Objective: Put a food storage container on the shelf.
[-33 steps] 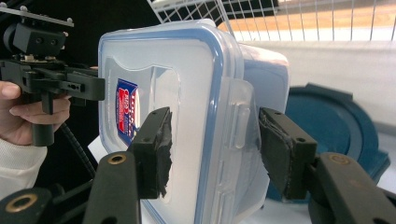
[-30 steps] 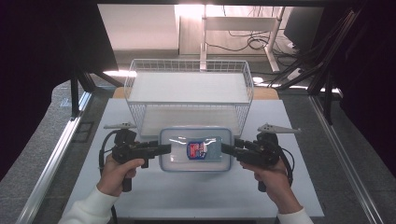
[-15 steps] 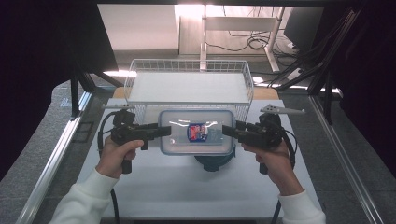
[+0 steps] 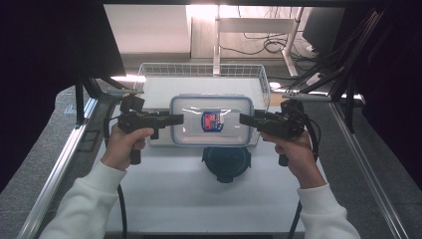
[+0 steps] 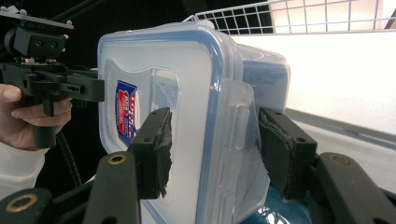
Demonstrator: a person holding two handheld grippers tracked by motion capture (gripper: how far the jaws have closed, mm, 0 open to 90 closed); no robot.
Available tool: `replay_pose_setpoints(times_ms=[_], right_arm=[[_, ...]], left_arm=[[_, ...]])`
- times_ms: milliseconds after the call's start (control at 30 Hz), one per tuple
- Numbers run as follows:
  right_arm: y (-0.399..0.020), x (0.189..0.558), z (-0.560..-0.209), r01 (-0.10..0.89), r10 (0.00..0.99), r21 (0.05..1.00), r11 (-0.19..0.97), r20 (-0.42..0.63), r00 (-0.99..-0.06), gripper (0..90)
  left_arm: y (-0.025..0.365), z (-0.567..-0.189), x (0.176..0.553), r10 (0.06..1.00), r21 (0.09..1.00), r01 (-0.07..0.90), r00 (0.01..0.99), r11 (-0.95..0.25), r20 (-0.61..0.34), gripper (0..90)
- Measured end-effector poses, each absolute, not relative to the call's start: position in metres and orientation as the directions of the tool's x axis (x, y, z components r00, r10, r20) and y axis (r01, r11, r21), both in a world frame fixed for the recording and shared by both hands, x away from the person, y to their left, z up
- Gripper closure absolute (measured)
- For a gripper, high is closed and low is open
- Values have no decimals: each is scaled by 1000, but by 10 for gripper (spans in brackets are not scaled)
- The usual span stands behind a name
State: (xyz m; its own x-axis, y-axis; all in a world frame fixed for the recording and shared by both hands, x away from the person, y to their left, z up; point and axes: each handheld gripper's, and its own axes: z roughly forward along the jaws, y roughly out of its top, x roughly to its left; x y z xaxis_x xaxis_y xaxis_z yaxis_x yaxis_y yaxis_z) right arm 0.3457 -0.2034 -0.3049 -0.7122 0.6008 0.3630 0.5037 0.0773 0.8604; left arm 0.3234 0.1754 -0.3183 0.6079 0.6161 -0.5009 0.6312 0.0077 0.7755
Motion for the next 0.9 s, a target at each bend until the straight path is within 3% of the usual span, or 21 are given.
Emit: replay_pose_setpoints(times_ms=[900], right_arm=[[-191,401,-278,527,587,847,71,392,-709,461]], left_arm=[[188,-284,376,638,783,621,607,-10,-474,481]])
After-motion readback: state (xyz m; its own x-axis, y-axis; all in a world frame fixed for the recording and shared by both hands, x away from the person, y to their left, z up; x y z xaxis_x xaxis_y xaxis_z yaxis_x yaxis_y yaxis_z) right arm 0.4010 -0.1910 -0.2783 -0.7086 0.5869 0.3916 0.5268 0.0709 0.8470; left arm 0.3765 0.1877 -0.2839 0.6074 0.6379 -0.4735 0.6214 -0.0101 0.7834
